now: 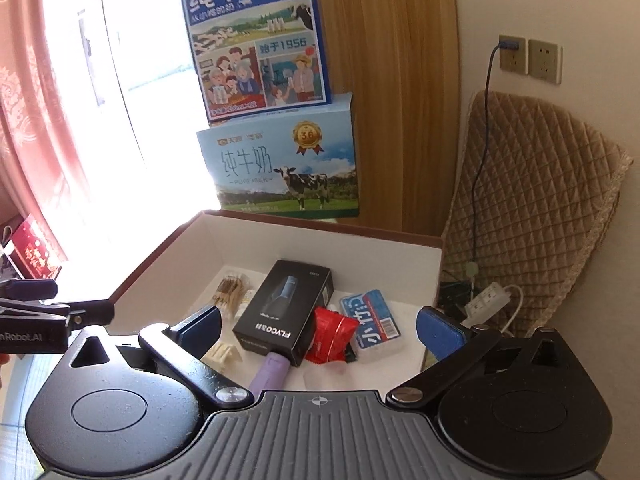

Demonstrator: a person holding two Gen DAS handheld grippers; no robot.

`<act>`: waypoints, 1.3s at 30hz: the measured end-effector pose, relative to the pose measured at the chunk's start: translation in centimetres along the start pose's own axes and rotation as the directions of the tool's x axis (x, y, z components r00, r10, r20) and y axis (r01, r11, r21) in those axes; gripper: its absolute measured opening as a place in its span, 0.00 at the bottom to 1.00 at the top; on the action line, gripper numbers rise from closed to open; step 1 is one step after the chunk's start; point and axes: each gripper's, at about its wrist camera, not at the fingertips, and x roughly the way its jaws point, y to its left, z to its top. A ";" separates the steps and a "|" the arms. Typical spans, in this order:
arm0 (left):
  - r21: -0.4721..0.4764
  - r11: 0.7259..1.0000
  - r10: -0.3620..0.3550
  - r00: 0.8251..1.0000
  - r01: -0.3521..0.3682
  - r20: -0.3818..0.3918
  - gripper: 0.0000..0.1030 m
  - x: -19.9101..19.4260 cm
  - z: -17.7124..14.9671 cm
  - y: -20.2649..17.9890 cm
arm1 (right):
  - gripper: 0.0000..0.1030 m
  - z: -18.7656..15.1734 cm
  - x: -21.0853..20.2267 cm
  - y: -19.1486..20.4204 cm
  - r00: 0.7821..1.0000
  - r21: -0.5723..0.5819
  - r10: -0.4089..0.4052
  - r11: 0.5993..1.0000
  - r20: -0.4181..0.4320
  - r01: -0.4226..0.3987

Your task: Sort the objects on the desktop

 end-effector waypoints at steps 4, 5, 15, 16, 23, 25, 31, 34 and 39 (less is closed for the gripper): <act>-0.009 1.000 0.017 1.000 -0.017 0.012 0.95 -2.0 -1.2 0.1 | 0.98 -1.1 -1.9 0.4 1.000 -0.012 0.007 1.000 0.011 -0.006; -0.009 1.000 0.022 1.000 -0.022 0.013 0.96 -2.5 -1.6 0.1 | 0.98 -1.5 -2.3 0.5 1.000 -0.010 0.008 1.000 0.009 -0.008; 0.006 1.000 0.026 1.000 -0.026 0.018 0.96 -6.7 -4.4 -0.3 | 0.98 -4.7 -6.0 2.1 1.000 -0.032 0.007 0.999 -0.013 -0.008; 0.007 1.000 0.026 0.999 -0.026 0.020 0.96 -7.1 -4.6 -0.3 | 0.98 -4.9 -6.4 2.3 1.000 -0.034 0.007 0.999 -0.014 -0.008; 0.013 0.999 0.041 0.998 -0.042 0.039 0.99 -9.8 -6.0 -0.6 | 0.98 -6.6 -8.5 2.9 0.999 -0.034 0.009 0.999 -0.035 -0.010; 0.023 0.998 0.051 0.998 -0.052 0.043 0.99 -10.5 -6.5 -0.9 | 0.98 -7.1 -9.1 3.0 0.999 -0.035 0.007 0.999 -0.043 -0.008; 0.024 0.999 0.043 0.999 -0.043 0.026 0.99 -11.9 -8.2 -1.0 | 0.98 -8.6 -10.5 3.4 0.998 -0.039 -0.007 0.999 -0.063 0.004; 0.021 0.999 0.049 0.999 -0.049 0.020 0.99 -12.4 -8.8 -0.9 | 0.98 -9.2 -11.1 3.5 0.997 -0.038 -0.012 0.999 -0.070 0.009; 0.019 0.999 0.049 0.999 -0.049 0.005 0.99 -13.3 -9.7 -0.7 | 0.98 -10.1 -12.2 3.8 0.997 -0.028 -0.010 1.000 -0.082 0.008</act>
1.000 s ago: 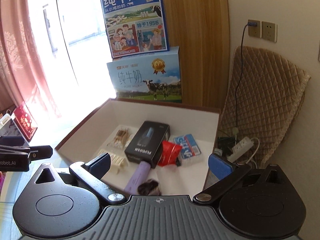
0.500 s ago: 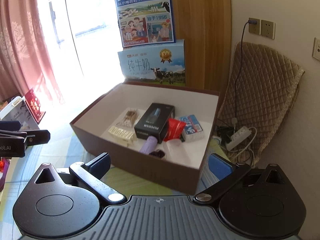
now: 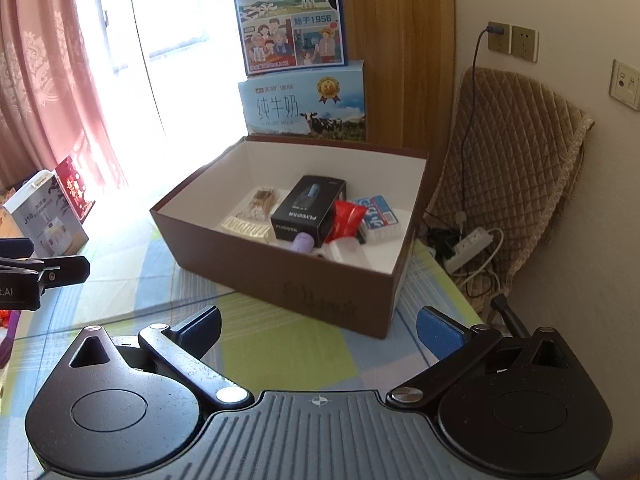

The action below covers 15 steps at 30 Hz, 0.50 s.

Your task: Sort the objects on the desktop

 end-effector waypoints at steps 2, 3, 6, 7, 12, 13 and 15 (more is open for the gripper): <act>0.000 1.000 0.000 1.000 0.000 -0.005 0.99 -0.3 -0.3 0.1 | 0.98 -0.4 -0.3 0.3 1.000 -0.001 0.002 1.000 -0.006 -0.002; 0.000 1.000 -0.004 1.000 0.004 -0.012 0.99 -0.4 -0.6 0.1 | 0.98 -0.6 -0.5 0.4 1.000 -0.003 0.003 1.000 -0.008 -0.003; -0.001 1.000 -0.011 0.999 0.011 -0.031 0.99 -0.6 -1.3 0.1 | 0.98 -1.1 -0.8 0.9 1.000 -0.011 0.002 1.000 -0.017 -0.002; 0.000 1.000 -0.009 0.999 0.009 -0.037 0.99 -0.7 -1.6 0.0 | 0.98 -1.3 -0.9 1.0 1.000 -0.012 0.002 1.000 -0.019 -0.002; 0.006 1.000 -0.011 0.998 0.012 -0.065 0.99 -0.9 -3.0 -0.4 | 0.98 -2.2 -1.2 1.7 1.000 -0.015 0.007 1.000 -0.031 -0.008; 0.007 1.000 -0.012 0.998 0.013 -0.068 0.99 -0.9 -3.2 -0.4 | 0.98 -2.4 -1.3 1.8 0.999 -0.014 0.009 1.000 -0.033 -0.010; 0.009 1.000 -0.015 0.997 0.016 -0.076 0.99 -0.9 -3.5 -0.5 | 0.98 -2.8 -1.4 2.0 0.999 -0.012 0.012 1.000 -0.038 -0.013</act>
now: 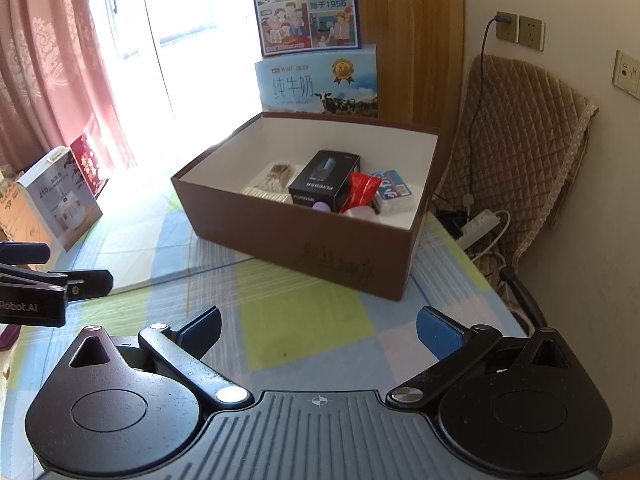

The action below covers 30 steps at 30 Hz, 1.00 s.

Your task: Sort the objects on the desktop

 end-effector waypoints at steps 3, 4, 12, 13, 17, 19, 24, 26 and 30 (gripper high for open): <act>0.004 1.000 0.000 1.000 0.000 -0.009 0.99 0.0 -0.4 -0.2 | 0.98 -0.6 -0.1 0.2 1.000 -0.001 0.000 1.000 -0.007 0.000; 0.007 1.000 0.003 1.000 -0.003 -0.010 0.99 0.0 -0.6 -0.2 | 0.98 -0.7 -0.1 0.3 1.000 0.000 -0.001 1.000 -0.010 0.001; 0.013 1.000 0.006 0.999 -0.006 -0.040 0.99 0.1 -1.9 -0.4 | 0.98 -1.6 -0.1 0.7 0.999 0.009 -0.013 1.000 -0.033 0.013; 0.013 1.000 0.007 0.999 -0.006 -0.043 0.99 0.2 -2.1 -0.4 | 0.98 -1.7 -0.1 0.8 0.999 0.009 -0.013 1.000 -0.036 0.014; 0.008 1.000 0.007 0.999 -0.006 -0.052 0.99 0.1 -2.5 -0.3 | 0.98 -2.1 0.0 1.1 0.999 0.007 -0.013 1.000 -0.049 0.014; 0.008 1.000 0.010 0.998 -0.010 -0.055 0.99 0.1 -2.6 -0.1 | 0.98 -2.2 0.1 1.3 0.998 0.006 -0.013 1.000 -0.055 0.013; 0.003 1.000 0.017 0.997 -0.017 -0.070 0.99 0.4 -3.0 0.1 | 0.98 -2.6 0.2 1.5 0.998 0.000 -0.014 1.000 -0.067 0.014; 0.003 1.000 0.017 0.997 -0.016 -0.075 0.99 0.5 -3.2 0.2 | 0.98 -2.7 0.3 1.5 0.997 -0.001 -0.014 1.000 -0.071 0.014; 0.003 1.000 0.016 0.996 -0.016 -0.086 0.99 0.7 -3.6 0.1 | 0.98 -2.7 0.4 1.6 0.997 -0.005 -0.018 1.000 -0.075 0.017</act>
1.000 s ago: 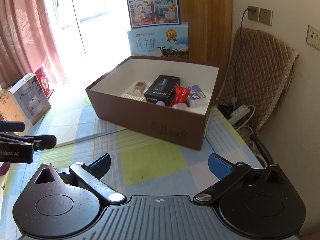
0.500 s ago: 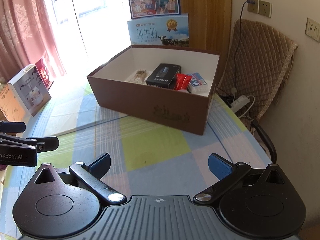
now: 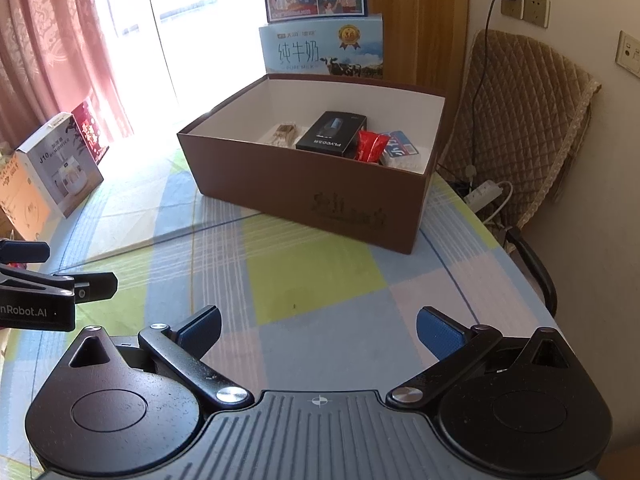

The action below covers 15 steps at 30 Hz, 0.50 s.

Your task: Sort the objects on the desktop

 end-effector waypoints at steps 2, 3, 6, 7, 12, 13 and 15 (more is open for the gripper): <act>0.001 1.000 -0.002 1.000 0.002 -0.004 0.99 0.1 -0.1 0.0 | 0.98 0.0 0.1 0.0 1.000 -0.001 0.000 1.000 -0.003 0.000; 0.002 1.000 -0.003 1.000 0.003 -0.006 0.99 0.1 -0.1 -0.1 | 0.98 0.0 0.2 0.0 1.000 -0.001 -0.002 1.000 -0.005 0.002; 0.003 1.000 -0.004 1.000 0.004 -0.012 0.99 0.3 -0.2 -0.1 | 0.98 -0.1 0.3 0.0 1.000 -0.001 -0.002 1.000 -0.010 0.002; 0.003 1.000 -0.004 1.000 0.004 -0.013 0.99 0.3 -0.3 -0.1 | 0.98 -0.1 0.3 0.0 1.000 -0.001 -0.002 1.000 -0.011 0.002; 0.005 1.000 -0.006 1.000 0.006 -0.016 0.99 0.4 -0.2 -0.1 | 0.98 -0.1 0.4 0.0 1.000 -0.002 -0.003 1.000 -0.012 0.002; 0.005 1.000 -0.005 1.000 0.005 -0.016 0.99 0.5 -0.2 -0.1 | 0.98 -0.1 0.4 0.0 1.000 -0.002 -0.003 1.000 -0.012 0.003; 0.005 1.000 -0.006 1.000 0.006 -0.017 0.99 0.5 -0.2 -0.2 | 0.98 0.0 0.4 0.0 1.000 -0.002 -0.003 1.000 -0.012 0.003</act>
